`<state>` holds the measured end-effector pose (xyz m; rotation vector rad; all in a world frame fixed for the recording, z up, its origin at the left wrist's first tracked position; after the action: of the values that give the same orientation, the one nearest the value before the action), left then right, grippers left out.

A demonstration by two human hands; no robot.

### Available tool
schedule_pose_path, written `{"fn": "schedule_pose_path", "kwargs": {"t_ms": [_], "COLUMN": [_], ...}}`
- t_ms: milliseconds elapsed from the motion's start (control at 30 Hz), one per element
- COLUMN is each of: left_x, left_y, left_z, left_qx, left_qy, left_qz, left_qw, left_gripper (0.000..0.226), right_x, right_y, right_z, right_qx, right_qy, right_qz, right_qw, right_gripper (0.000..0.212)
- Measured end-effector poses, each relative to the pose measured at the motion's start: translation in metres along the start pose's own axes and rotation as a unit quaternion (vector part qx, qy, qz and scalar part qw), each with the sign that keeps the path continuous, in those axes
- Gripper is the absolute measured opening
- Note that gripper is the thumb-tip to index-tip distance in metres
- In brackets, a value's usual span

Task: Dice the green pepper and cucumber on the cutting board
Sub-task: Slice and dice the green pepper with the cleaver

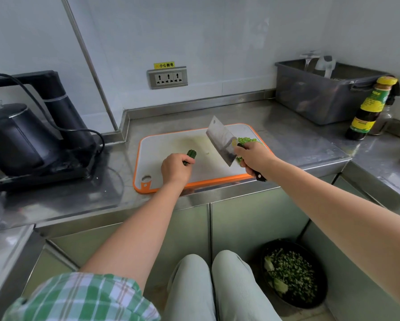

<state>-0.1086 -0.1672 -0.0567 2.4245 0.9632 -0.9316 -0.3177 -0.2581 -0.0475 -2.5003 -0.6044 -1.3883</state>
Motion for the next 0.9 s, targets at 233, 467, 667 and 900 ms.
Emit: {"fn": "schedule_pose_path", "kwargs": {"t_ms": [233, 467, 667, 900], "left_x": [0.007, 0.008, 0.012, -0.056], "left_y": [0.003, 0.006, 0.015, -0.011], "left_z": [-0.006, -0.001, 0.008, 0.035], "left_qx": [-0.026, -0.026, -0.028, -0.013], "left_qy": [-0.005, -0.011, 0.106, 0.152], "left_qz": [-0.014, 0.000, 0.004, 0.159], "left_qw": [1.000, 1.000, 0.994, 0.975], "left_gripper": [0.029, 0.030, 0.029, 0.037], "right_x": [0.006, -0.023, -0.014, -0.013], "right_y": [-0.010, -0.003, 0.002, 0.003], "right_z": [0.033, -0.014, -0.010, -0.016], "right_qx": [0.097, -0.018, -0.019, -0.037], "right_qy": [0.000, -0.051, 0.000, 0.128], "right_qz": [0.021, 0.079, 0.023, 0.032], "right_qw": [0.995, 0.995, 1.000, 0.991], "right_gripper": [0.029, 0.023, 0.022, 0.019]}}
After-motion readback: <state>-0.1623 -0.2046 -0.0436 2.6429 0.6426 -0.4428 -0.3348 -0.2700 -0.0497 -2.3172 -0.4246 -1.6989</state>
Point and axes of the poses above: each hand's wrist, its own y-axis towards the middle knuckle, its own z-axis out of the palm, x = y × z, the point moved 10 cm from there along y, towards the middle knuckle, and after that the axes turned 10 degrees about -z, right-handed, at the moved point
